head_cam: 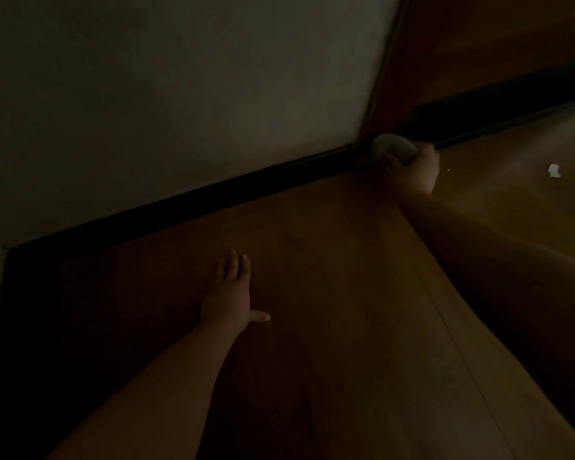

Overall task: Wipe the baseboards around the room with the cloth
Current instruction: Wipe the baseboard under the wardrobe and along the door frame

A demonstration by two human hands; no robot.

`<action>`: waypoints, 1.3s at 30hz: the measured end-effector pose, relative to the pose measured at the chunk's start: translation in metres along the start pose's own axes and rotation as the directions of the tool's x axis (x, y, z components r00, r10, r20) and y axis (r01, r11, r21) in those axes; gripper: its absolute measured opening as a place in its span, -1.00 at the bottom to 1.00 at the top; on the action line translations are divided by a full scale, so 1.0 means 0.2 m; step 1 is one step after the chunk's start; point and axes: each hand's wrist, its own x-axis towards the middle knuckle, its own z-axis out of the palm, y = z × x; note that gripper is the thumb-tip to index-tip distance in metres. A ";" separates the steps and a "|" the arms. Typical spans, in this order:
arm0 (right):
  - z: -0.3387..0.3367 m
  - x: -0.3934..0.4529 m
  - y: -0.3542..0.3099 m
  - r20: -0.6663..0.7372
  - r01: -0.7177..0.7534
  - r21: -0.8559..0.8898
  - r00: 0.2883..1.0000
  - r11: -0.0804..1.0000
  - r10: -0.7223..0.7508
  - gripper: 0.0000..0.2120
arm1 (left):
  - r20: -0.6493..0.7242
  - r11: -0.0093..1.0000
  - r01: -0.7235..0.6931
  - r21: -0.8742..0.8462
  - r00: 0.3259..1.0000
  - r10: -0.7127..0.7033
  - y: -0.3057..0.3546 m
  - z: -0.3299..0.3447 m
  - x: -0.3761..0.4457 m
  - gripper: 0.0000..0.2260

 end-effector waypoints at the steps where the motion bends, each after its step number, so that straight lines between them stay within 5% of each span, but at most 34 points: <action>1: -0.03 0.01 0.02 -0.043 -0.064 0.046 0.997 0.997 0.066 -0.43 | 0.003 1.000 -0.003 -0.002 1.000 0.003 0.00 0.00 0.00 0.13; 5: -0.08 -0.18 0.09 -0.036 -0.055 0.058 0.998 0.997 0.057 -0.56 | 0.006 1.000 -0.010 0.012 1.000 0.010 0.00 -0.01 -0.02 0.13; 11: -0.09 -0.92 0.26 0.215 0.168 0.077 0.960 0.983 -0.181 -0.46 | 0.016 1.000 -0.021 0.013 1.000 0.021 -0.02 0.00 -0.02 0.14; 15: -0.11 -1.33 0.40 0.315 0.206 0.056 0.925 0.977 -0.213 -0.43 | 0.028 0.999 -0.041 0.023 0.999 0.040 -0.03 0.04 -0.03 0.06; 21: -0.14 -1.61 0.54 0.449 0.355 0.002 0.835 0.935 -0.318 -0.39 | -0.175 0.929 -0.328 0.169 0.918 0.356 -0.13 0.33 -0.30 -0.18; 33: -0.09 -1.60 0.57 0.499 0.491 -0.123 0.782 0.863 -0.374 -0.27 | 0.011 0.889 -0.401 0.223 0.913 0.409 -0.20 0.43 -0.41 0.00; 39: -0.09 -1.61 0.53 0.491 0.480 -0.222 0.807 0.849 -0.328 -0.25 | 0.284 0.878 -0.424 0.223 0.890 0.357 -0.17 0.16 -0.37 -0.13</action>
